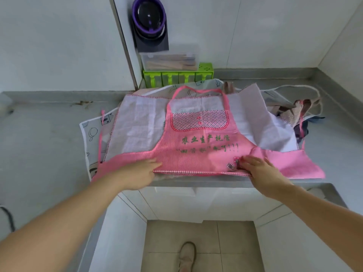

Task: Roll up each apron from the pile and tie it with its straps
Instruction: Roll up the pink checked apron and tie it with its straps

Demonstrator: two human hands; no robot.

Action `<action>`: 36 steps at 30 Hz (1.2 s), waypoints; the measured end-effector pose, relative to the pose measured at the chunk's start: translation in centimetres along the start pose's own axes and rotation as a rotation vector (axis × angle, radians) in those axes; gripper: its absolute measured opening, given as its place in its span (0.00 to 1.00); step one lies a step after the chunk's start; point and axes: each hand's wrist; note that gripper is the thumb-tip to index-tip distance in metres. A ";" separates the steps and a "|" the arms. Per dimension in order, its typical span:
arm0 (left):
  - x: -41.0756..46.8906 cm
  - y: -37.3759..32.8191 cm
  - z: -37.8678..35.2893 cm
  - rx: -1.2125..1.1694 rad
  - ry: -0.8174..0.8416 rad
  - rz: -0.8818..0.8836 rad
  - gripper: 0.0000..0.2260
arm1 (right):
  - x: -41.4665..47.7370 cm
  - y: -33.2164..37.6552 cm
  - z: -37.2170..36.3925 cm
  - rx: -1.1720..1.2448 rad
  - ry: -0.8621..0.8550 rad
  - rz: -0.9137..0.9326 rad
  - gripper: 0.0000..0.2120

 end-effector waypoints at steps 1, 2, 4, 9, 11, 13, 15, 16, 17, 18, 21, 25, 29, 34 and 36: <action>-0.3 -0.5 1.2 -0.019 0.036 0.033 0.20 | -0.2 -0.2 1.3 0.082 0.114 -0.042 0.20; -0.7 -0.8 2.1 -0.011 0.080 0.068 0.17 | -0.1 -0.2 2.4 0.147 0.197 -0.091 0.18; -1.4 -1.3 3.9 0.027 0.168 0.152 0.11 | 0.5 -0.5 4.3 0.145 0.335 -0.167 0.11; -2.3 -1.0 7.8 -0.311 0.416 0.324 0.07 | 2.1 -0.5 10.9 0.206 0.787 -0.268 0.09; -1.4 -0.9 9.5 -0.159 0.407 0.332 0.12 | 3.7 -0.4 12.6 0.160 0.776 -0.290 0.10; 0.5 -0.9 10.1 0.078 0.309 0.296 0.11 | 5.7 -0.5 12.6 -0.010 0.668 -0.234 0.01; 3.3 -0.2 10.3 0.196 0.135 0.248 0.09 | 8.2 -0.6 12.3 -0.117 0.548 -0.232 0.10; 4.7 0.4 10.2 0.208 0.046 0.233 0.10 | 9.3 -0.8 12.0 -0.154 0.488 -0.244 0.12; 6.2 1.2 10.5 0.217 -0.051 0.213 0.10 | 10.8 -0.9 12.0 -0.185 0.408 -0.241 0.11; 7.5 1.8 10.8 0.242 -0.153 0.191 0.09 | 12.1 -1.2 11.9 -0.214 0.331 -0.253 0.09; 11.1 3.4 11.9 0.260 -0.358 0.155 0.06 | 16.4 -1.6 12.1 -0.264 0.147 -0.303 0.07; 15.2 4.9 11.4 0.282 -0.327 0.166 0.10 | 21.0 -2.1 10.4 -0.268 0.121 -0.314 0.04; 18.0 6.6 10.3 0.224 -0.261 0.159 0.13 | 24.1 -3.4 7.7 -0.188 0.181 -0.309 0.05; 19.5 7.9 9.7 0.141 -0.302 0.186 0.16 | 25.0 -4.1 6.2 -0.080 0.088 -0.349 0.15; 19.9 8.1 9.6 0.148 -0.316 0.198 0.18 | 25.3 -4.3 5.8 -0.078 0.078 -0.341 0.15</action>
Point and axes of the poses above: each hand's wrist, its own x-axis towards the middle knuckle, its own z-axis out of the back of the hand, y = z × x, and after that the axes turned 2 degrees about -x, right-handed
